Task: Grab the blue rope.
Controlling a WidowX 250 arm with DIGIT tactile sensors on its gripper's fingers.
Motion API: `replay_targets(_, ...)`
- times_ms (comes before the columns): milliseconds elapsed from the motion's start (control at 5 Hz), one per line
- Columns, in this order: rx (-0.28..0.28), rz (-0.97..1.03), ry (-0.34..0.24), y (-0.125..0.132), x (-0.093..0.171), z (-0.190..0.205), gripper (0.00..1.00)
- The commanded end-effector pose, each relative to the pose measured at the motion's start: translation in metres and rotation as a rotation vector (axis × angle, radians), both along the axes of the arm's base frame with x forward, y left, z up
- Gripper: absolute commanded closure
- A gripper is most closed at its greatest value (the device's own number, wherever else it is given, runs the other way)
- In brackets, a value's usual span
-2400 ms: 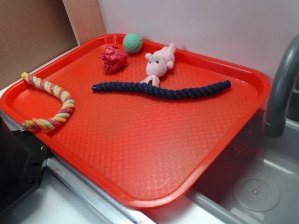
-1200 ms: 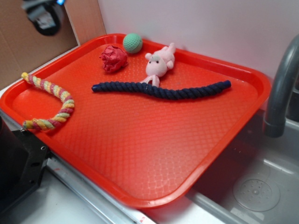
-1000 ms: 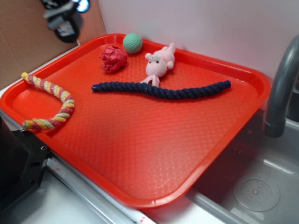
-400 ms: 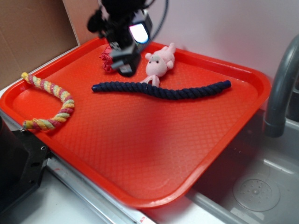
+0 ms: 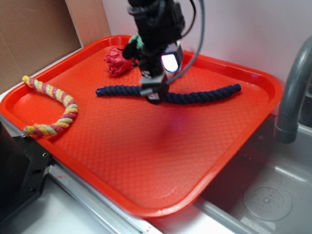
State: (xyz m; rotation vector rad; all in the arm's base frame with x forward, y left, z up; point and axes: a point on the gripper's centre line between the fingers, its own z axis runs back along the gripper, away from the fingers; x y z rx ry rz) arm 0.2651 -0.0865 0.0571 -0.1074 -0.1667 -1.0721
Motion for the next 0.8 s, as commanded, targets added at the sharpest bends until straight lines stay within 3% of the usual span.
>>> replay_targets(0,0.009,-0.052,-0.03,-0.008,0.013,-0.017,0.33)
replay_targets(200,0.023,-0.067,-0.028,-0.01,0.011,-0.026,1.0)
replay_targets(600,0.05,-0.077,-0.008,-0.014,0.007,-0.038,1.0)
